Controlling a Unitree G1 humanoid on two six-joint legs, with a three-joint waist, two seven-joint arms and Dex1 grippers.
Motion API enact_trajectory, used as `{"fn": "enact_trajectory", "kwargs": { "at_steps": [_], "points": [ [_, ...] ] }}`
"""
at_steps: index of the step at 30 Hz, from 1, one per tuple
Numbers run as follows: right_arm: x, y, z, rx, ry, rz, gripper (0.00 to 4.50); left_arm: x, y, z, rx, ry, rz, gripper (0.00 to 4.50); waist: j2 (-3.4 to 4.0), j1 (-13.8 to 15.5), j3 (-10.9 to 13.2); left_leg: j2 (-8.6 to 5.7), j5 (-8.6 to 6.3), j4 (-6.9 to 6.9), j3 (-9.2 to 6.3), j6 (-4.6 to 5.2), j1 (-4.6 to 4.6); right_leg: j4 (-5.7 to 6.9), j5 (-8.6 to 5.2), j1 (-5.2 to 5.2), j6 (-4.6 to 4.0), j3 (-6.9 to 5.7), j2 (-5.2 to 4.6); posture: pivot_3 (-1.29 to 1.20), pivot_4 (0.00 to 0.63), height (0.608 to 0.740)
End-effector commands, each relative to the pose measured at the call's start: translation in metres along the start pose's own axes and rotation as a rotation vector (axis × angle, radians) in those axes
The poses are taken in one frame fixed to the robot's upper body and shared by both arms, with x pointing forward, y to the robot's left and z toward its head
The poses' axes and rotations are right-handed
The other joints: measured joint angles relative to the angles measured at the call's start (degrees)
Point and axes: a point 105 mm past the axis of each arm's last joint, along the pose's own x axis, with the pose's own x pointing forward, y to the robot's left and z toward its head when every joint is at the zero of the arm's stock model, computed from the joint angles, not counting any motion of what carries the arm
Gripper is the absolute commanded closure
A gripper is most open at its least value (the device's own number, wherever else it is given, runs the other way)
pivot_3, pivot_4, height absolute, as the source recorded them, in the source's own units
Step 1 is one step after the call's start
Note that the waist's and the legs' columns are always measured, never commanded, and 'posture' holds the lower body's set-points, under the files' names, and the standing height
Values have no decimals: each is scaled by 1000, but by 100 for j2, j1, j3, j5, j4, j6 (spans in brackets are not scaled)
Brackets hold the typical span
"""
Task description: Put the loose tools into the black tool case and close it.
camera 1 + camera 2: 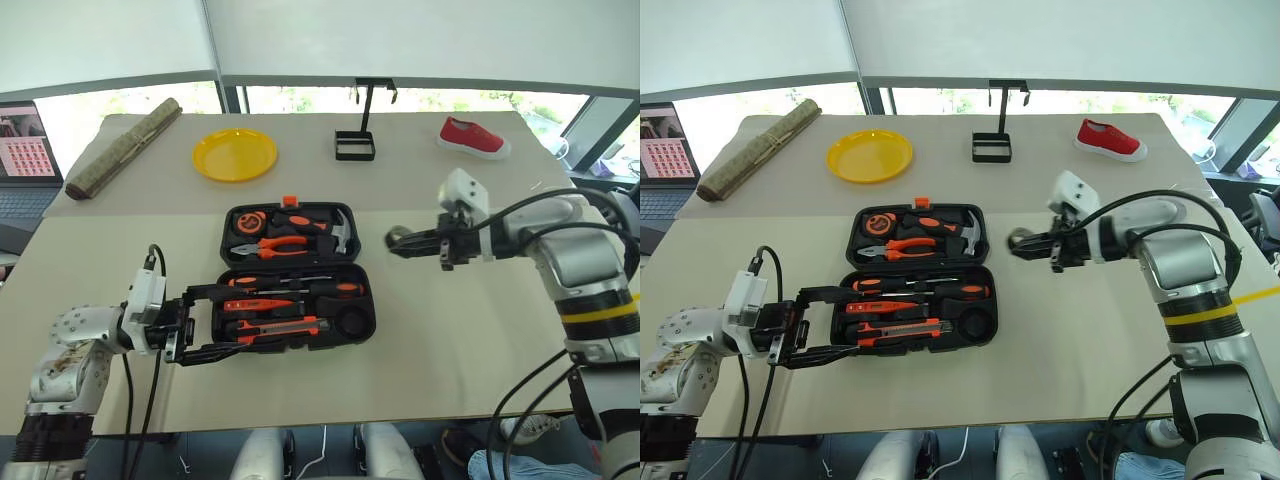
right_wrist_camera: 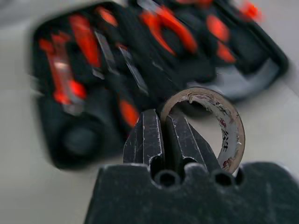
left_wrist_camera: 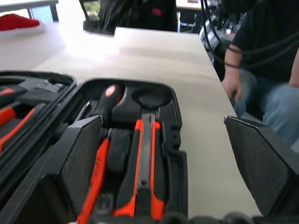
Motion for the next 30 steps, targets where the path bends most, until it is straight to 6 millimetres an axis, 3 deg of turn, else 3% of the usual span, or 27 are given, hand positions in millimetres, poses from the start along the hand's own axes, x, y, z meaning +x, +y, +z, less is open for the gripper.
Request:
{"fn": "enact_trajectory", "kwargs": {
  "at_steps": [1,9,15,22,26,30],
  "points": [
    [24,26,-10,63,44,47,4462,-7,-3,-2,24,20,4,0,-3,39,0,-3,0,1,-2,0,0,-2,0,6,1,-4,-7,0,150,740],
    [39,34,-53,127,196,1,4462,-13,-9,-8,17,25,9,0,-5,89,1,-27,0,12,4,2,-8,-3,6,0,11,-14,-45,0,150,740],
    [46,39,-68,158,238,5,4462,-18,-9,-8,23,29,15,0,-5,95,1,-24,1,12,4,3,-7,-1,4,2,8,-16,-34,0,150,740],
    [53,37,-70,175,256,7,4462,-14,-5,0,20,22,26,0,-6,108,1,-23,1,13,4,3,-7,-2,3,4,10,-15,-29,0,150,740],
    [51,45,-71,147,277,43,3161,-13,5,1,30,14,135,0,-7,104,1,-22,1,13,4,3,-2,-2,3,8,11,-13,-23,0,150,740],
    [44,47,-47,110,182,93,1811,-17,9,-3,10,44,172,0,-8,99,1,-18,0,12,3,3,-1,-2,3,8,11,-10,-17,0,150,740]
  ]
}}
